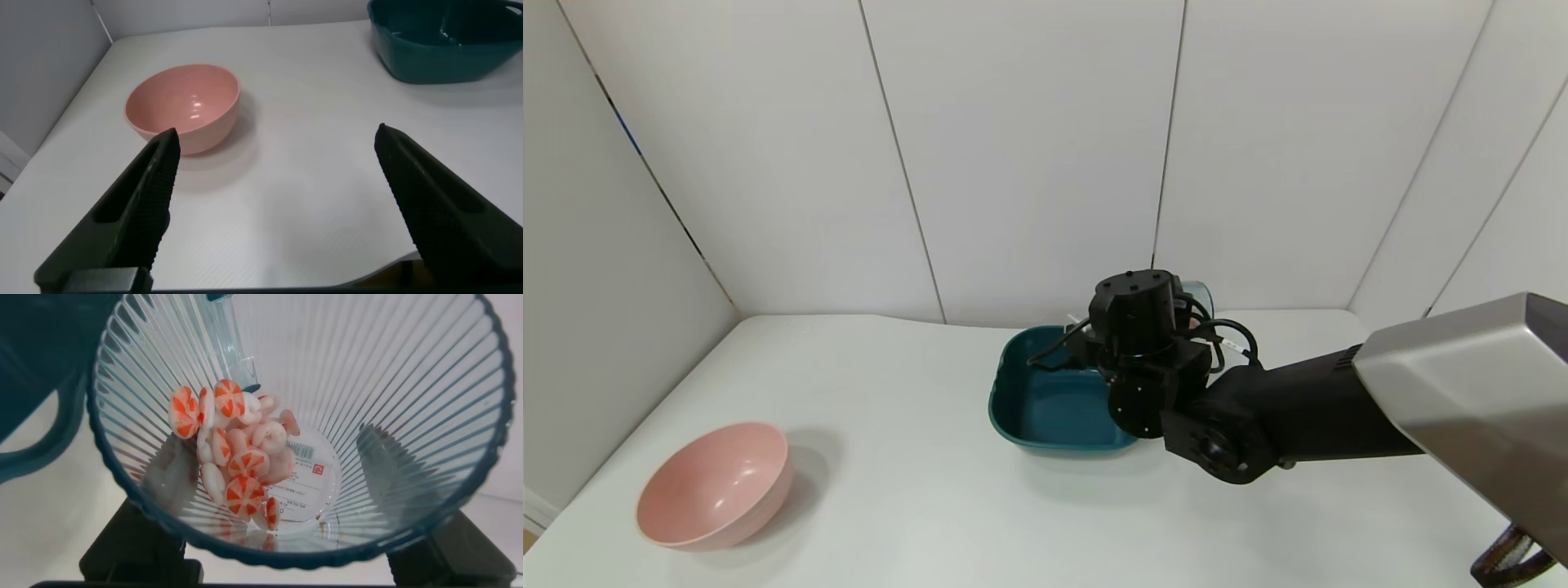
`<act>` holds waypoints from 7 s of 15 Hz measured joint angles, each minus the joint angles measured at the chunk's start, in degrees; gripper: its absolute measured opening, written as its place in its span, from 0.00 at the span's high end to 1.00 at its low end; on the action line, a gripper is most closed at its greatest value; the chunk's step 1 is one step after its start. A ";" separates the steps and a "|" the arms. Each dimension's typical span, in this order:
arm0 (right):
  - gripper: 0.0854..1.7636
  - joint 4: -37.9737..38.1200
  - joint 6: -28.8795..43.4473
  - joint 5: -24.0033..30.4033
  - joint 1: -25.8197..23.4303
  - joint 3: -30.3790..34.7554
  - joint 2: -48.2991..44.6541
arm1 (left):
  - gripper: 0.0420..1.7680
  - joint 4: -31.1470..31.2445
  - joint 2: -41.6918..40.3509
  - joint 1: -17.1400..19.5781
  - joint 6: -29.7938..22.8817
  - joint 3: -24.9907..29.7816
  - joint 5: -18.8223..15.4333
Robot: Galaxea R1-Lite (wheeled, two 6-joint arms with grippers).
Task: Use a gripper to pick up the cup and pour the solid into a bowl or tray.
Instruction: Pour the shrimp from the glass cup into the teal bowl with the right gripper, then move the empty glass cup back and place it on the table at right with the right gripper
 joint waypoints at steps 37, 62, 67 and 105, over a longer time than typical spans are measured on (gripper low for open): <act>0.27 -30.59 -52.54 0.00 0.61 1.66 6.72 | 0.03 0.00 0.00 0.00 0.00 0.00 0.00; 0.27 -15.82 -5.38 0.52 -6.51 1.93 3.35 | 0.03 0.00 0.00 0.00 -0.02 0.00 0.00; 0.27 8.66 15.80 4.72 -6.91 1.44 -1.94 | 0.03 0.00 0.00 0.00 0.00 0.00 0.00; 0.27 -13.18 84.58 43.50 -23.24 25.36 -4.61 | 0.03 0.00 0.00 0.00 0.00 0.00 0.00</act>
